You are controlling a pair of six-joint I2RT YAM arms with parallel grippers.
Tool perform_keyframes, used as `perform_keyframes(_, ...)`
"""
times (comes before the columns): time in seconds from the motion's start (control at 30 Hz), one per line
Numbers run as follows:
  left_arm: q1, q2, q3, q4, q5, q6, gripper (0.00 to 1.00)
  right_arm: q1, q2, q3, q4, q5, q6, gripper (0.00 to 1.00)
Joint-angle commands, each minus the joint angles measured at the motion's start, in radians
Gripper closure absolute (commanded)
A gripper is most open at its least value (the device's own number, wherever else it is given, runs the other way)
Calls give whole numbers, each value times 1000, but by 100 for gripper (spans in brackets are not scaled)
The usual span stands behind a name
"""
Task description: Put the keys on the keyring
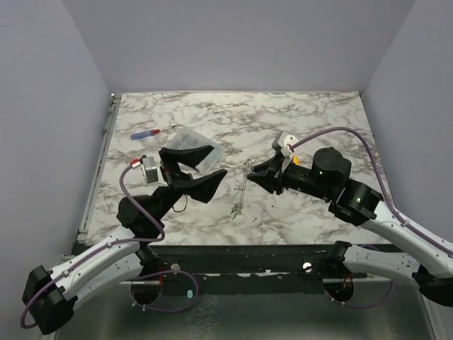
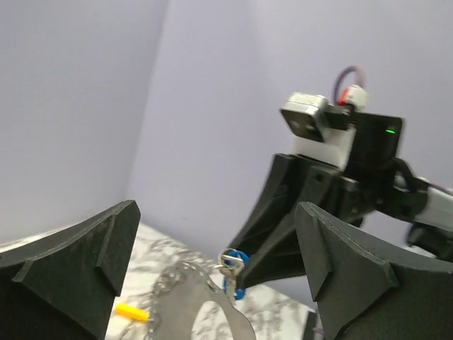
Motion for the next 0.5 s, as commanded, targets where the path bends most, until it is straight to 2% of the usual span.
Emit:
perform_keyframes(0.0,0,-82,170,-577,-279,291,1,3,43,57,14,86,6,99)
perform_keyframes(0.07,0,-77,237,-766,-388,421,1,3,75,79,10,102,8,99)
perform_keyframes(0.13,0,-67,265,-851,-500,527,1,3,110,103,6,118,13,99)
perform_keyframes(0.27,7,-46,216,-863,-673,618,1,3,184,147,5,166,26,99)
perform_keyframes(0.47,39,-39,183,-891,-705,667,1,3,323,230,-18,216,12,99)
